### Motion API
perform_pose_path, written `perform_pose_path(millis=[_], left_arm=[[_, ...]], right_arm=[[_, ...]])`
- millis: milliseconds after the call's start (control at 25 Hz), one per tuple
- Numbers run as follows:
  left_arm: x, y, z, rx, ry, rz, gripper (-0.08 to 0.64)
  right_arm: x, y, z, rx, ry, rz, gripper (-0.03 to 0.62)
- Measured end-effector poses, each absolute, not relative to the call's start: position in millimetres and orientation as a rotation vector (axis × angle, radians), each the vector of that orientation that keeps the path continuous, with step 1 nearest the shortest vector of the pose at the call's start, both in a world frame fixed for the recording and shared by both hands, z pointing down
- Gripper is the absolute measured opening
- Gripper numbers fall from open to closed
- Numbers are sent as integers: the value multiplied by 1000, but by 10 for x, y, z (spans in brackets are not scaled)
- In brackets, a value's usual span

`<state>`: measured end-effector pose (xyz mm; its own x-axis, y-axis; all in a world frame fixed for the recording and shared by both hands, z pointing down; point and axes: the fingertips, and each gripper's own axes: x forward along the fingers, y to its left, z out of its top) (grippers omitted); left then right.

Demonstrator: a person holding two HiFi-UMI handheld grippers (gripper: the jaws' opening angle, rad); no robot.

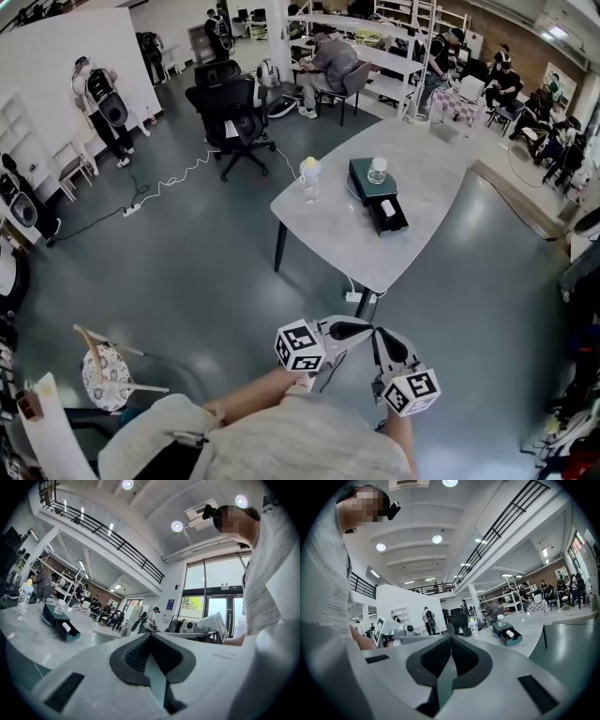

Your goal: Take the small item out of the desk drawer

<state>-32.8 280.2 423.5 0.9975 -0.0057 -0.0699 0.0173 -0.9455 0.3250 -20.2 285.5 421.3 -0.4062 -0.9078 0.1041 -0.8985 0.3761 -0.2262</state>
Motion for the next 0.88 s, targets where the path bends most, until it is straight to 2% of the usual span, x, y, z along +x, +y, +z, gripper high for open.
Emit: perform_pose_path(millis=[400,880], left_arm=[[-478,1675,4282,2785,24,-147,15],[5,755,4390,2754,-21,-149,14]], right_arm=[[-369,1732,4238,-1739,2623,-311,9],[118,800,4368,-1631,2646,-410,9]])
